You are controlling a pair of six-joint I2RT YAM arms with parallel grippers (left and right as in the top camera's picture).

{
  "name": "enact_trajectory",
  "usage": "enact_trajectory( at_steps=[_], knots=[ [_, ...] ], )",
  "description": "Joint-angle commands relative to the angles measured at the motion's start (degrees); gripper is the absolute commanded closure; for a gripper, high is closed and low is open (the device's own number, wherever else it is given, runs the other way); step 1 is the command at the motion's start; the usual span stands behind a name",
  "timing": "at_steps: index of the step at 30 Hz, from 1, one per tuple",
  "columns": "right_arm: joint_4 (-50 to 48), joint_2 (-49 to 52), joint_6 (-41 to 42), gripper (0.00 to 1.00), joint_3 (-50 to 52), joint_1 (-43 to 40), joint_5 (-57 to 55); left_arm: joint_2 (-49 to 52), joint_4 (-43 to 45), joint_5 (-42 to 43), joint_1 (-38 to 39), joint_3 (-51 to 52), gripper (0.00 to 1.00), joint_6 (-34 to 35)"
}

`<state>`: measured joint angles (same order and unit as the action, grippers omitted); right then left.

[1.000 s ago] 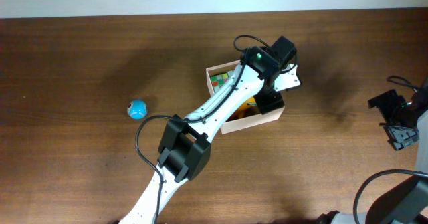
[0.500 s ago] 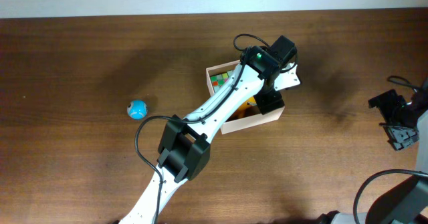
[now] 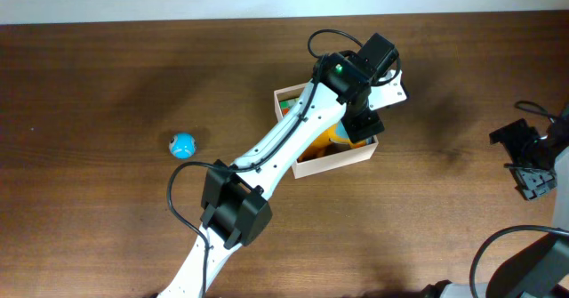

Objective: Pack container

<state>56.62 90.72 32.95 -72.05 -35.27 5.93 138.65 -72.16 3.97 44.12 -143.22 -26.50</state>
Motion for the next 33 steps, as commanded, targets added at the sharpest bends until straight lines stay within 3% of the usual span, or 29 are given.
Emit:
enact_trajectory(
  at_steps=[1, 18, 33],
  knots=[
    [0.0, 0.1, -0.1, 0.01, 0.2, 0.0, 0.1, -2.1, 0.0, -2.7, -0.1, -1.1, 0.13, 0.3],
    [0.0, 0.1, -0.1, 0.01, 0.2, 0.0, 0.1, -0.1, -0.2, -4.0, -5.3, -1.0, 0.14, 0.3],
    [0.0, 0.1, -0.1, 0.01, 0.2, 0.0, 0.1, 4.6, -2.2, -3.8, -5.5, -1.0, 0.18, 0.3]
  ],
)
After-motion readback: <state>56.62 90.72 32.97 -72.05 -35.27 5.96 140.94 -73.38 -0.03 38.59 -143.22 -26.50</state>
